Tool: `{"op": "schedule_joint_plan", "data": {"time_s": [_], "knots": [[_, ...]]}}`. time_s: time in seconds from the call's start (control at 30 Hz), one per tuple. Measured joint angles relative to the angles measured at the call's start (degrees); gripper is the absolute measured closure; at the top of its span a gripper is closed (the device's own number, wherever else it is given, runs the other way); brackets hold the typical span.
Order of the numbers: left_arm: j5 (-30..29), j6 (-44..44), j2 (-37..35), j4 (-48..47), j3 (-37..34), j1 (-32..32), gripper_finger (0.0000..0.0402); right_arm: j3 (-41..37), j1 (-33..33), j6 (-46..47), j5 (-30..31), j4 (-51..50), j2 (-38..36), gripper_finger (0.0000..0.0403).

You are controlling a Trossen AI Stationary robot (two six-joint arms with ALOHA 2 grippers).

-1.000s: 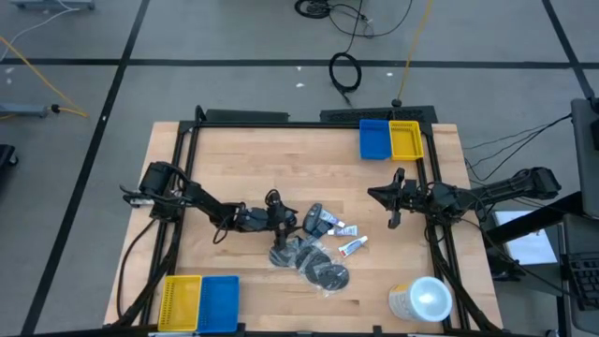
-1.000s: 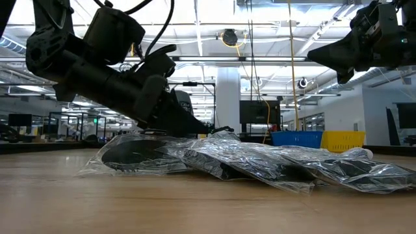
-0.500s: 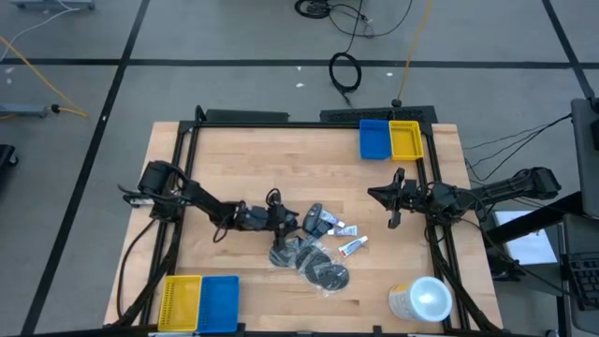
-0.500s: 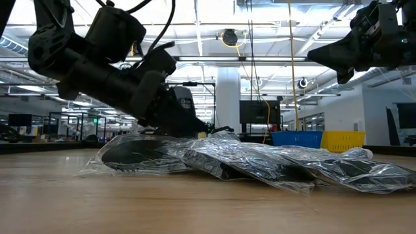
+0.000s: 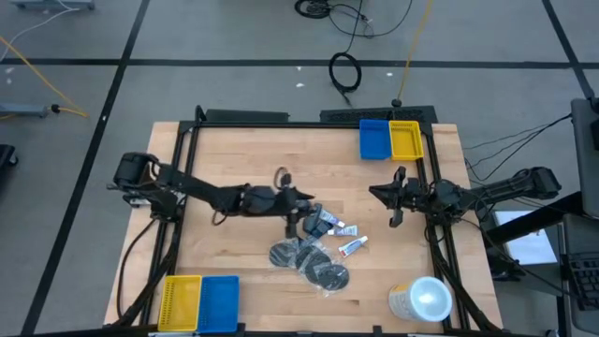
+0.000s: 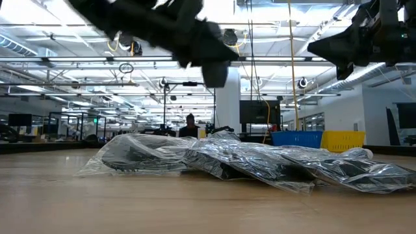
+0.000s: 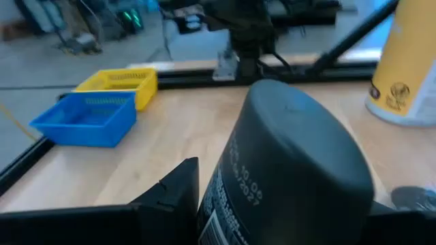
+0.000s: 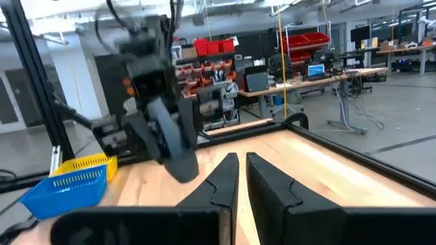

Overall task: Pick & Place Travel size toiletries
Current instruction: Put the black deodorant into the top yellow bin

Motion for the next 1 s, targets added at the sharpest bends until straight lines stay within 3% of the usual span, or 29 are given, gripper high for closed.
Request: {"op": "schedule_joint_plan", "data": {"time_s": [0.13,0.23,0.37,0.63,0.9,1.0], "knots": [[0.1,0.5,0.3,-12.0,10.1,2.2,0.0236,3.8,0.0,-1.7,-5.2,-3.1,3.0,0.0374],[1.4,0.6,0.3,-14.0,14.7,3.8,0.0237,8.4,0.0,-2.9,-5.7,-4.7,6.7,0.0361],[8.7,0.6,0.3,-13.0,18.3,5.2,0.0237,12.9,0.0,-3.6,-5.7,-5.6,12.9,0.0331],[11.5,0.6,0.4,-9.4,18.9,5.6,0.0237,20.6,0.0,-7.9,-5.7,-0.3,25.0,0.026],[11.7,0.5,0.8,-8.7,19.0,5.6,0.0237,27.0,-3.1,-9.5,-6.1,0.8,34.0,0.0214],[11.7,0.8,0.8,-8.5,19.0,5.4,0.0237,28.3,-4.6,-9.3,-9.9,1.4,36.7,0.0202]]}}
